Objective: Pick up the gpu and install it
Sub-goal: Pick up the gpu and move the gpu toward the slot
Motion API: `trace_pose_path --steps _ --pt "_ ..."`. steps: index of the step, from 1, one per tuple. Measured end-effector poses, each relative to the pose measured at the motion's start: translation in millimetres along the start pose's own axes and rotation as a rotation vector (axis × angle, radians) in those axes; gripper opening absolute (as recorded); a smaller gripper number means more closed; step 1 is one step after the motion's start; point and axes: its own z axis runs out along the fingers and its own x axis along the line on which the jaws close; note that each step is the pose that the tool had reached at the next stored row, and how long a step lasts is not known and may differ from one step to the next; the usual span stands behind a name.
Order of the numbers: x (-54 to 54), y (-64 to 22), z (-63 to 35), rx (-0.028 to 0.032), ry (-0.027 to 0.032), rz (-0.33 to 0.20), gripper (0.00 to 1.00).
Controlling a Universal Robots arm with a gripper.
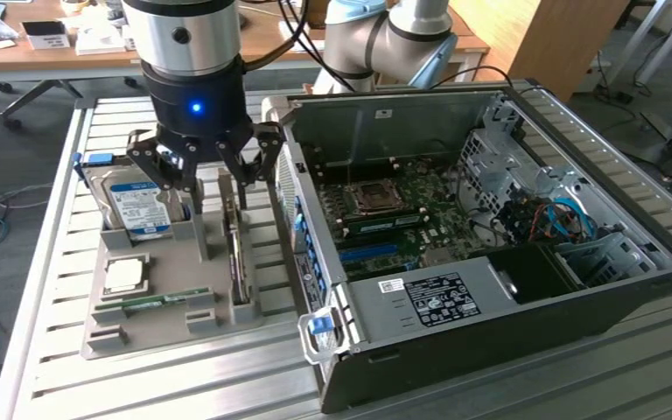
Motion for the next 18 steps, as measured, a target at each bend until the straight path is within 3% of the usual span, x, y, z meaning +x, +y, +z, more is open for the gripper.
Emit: trace_pose_path --steps 18 --pt "0.2 -0.3 7.3 0.0003 0.0000 0.000 0.53"
